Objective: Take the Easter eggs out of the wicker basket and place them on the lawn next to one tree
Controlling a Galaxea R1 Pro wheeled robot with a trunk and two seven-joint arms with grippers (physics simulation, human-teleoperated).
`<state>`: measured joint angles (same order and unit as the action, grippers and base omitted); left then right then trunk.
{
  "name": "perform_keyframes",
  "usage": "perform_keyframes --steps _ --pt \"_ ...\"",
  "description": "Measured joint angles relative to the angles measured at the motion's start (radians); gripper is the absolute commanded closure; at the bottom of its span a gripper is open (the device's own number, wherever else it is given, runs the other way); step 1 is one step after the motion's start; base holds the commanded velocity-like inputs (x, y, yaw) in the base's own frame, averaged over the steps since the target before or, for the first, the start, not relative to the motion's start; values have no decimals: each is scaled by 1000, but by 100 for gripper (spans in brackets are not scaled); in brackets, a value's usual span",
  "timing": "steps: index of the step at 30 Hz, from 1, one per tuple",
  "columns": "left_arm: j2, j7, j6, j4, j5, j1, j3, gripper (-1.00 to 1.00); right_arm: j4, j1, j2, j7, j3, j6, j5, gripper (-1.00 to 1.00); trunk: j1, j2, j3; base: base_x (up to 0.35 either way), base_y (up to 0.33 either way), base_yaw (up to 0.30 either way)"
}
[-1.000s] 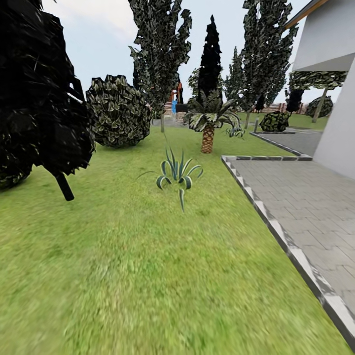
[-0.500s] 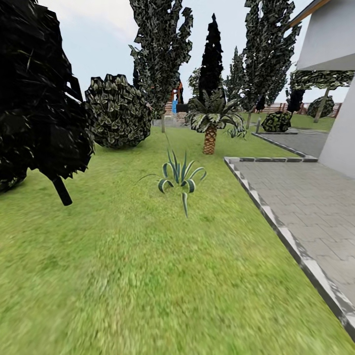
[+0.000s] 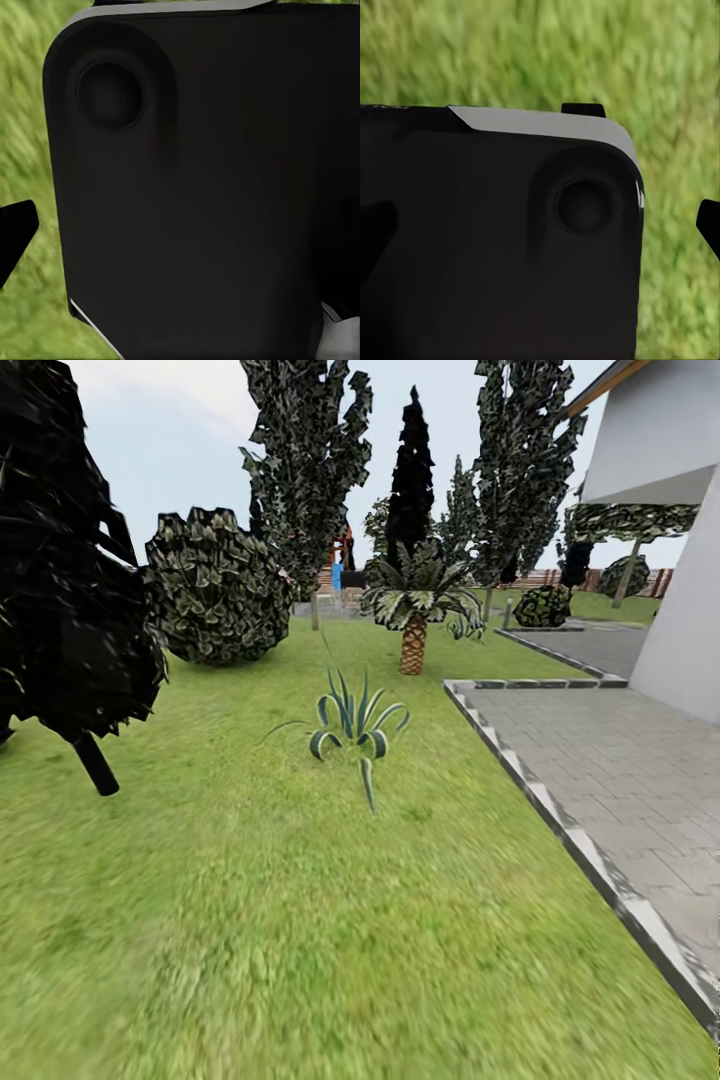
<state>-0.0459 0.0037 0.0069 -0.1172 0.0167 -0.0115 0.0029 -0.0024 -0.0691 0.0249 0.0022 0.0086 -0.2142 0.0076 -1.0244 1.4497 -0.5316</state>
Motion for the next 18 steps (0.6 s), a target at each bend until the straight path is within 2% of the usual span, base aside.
perform_keyframes --steps 12,18 --pt "1 -2 0 0 1 0 0 -100 1 0 0 0 0 0 1 -100 0 0 0 332 149 -255" --pt "2 -2 0 0 1 0 0 -100 2 0 3 -1 0 1 -3 -100 0 0 0 320 180 -55"
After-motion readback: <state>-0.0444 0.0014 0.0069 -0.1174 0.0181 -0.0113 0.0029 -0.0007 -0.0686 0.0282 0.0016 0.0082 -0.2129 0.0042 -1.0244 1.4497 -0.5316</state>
